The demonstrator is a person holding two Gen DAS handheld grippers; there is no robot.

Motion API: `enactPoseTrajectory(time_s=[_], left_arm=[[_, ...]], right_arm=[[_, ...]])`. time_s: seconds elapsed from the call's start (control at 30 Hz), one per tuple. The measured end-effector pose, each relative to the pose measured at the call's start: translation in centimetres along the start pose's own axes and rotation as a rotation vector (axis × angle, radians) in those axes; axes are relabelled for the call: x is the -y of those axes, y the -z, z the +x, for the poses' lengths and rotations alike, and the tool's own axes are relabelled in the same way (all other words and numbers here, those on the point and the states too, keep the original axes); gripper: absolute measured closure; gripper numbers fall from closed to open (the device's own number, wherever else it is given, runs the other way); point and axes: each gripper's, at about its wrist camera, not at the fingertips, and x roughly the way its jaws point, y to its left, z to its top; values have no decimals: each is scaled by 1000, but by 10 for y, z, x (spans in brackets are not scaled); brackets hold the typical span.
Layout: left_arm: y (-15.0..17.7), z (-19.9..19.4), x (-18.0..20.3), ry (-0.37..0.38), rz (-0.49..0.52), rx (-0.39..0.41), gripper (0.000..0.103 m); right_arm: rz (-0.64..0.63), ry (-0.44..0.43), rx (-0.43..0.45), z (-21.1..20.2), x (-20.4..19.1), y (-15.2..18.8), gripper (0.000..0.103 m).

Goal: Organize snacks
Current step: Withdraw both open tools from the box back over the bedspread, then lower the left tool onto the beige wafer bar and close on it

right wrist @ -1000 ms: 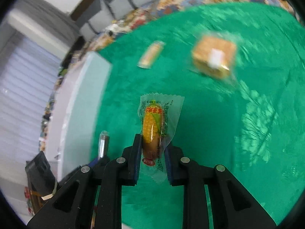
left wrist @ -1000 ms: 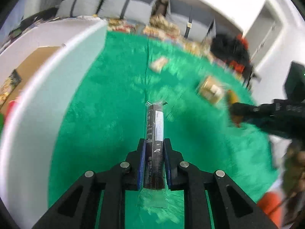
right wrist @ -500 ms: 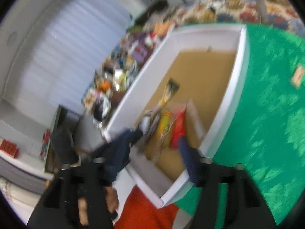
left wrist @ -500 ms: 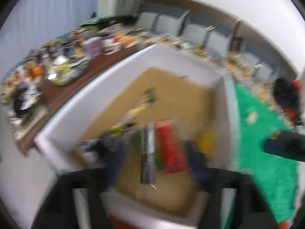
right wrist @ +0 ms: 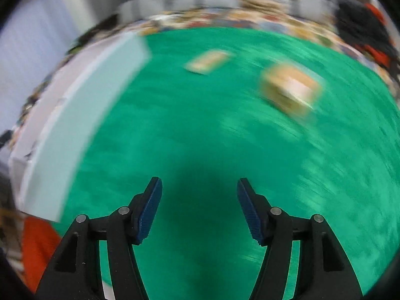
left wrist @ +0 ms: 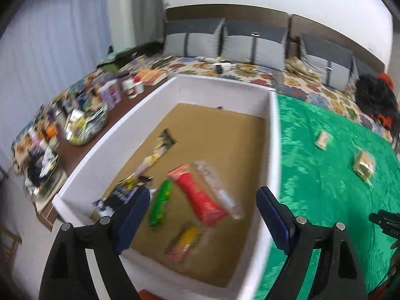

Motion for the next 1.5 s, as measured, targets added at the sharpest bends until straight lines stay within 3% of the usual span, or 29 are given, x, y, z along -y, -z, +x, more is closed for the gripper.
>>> enactPoseTrajectory(time_s=[0.13,0.33,0.47,0.57,0.6,0.73,0.83,1.0,1.17,1.3,1.37,1.5], left_arm=[[-9,-5,31,18,47,15,17],[-12,-12,74,60,100,17,17],[1,-7,113,196,123,-14,13],[21,11,147,254,165,-69,9],[31,21,160,268,189,-90,9],[67,71,204,259,281,-193,9],[75,96,220,240,314,-226,9],[47,124,232,281,322,-226,9],[-18,164,246,319,401,-190,9],[-76,201,258,294,419,-160,9],[-101,224,270,285,412,-171,9],[-121,267,306,321,436,-245,9]], right_arm=[[101,69,22,-15,63,31,37],[198,104,54,-18,102,35,37],[215,166,112,-13,117,39,36],[211,232,169,-7,120,45,34],[213,219,176,-4,122,47,34],[247,221,175,6,125,50,33],[213,216,189,9,120,45,33],[169,205,200,16,116,42,32],[176,176,204,17,118,43,26],[148,188,185,20,113,41,20],[120,212,166,24,107,40,16],[116,207,164,25,106,40,14]])
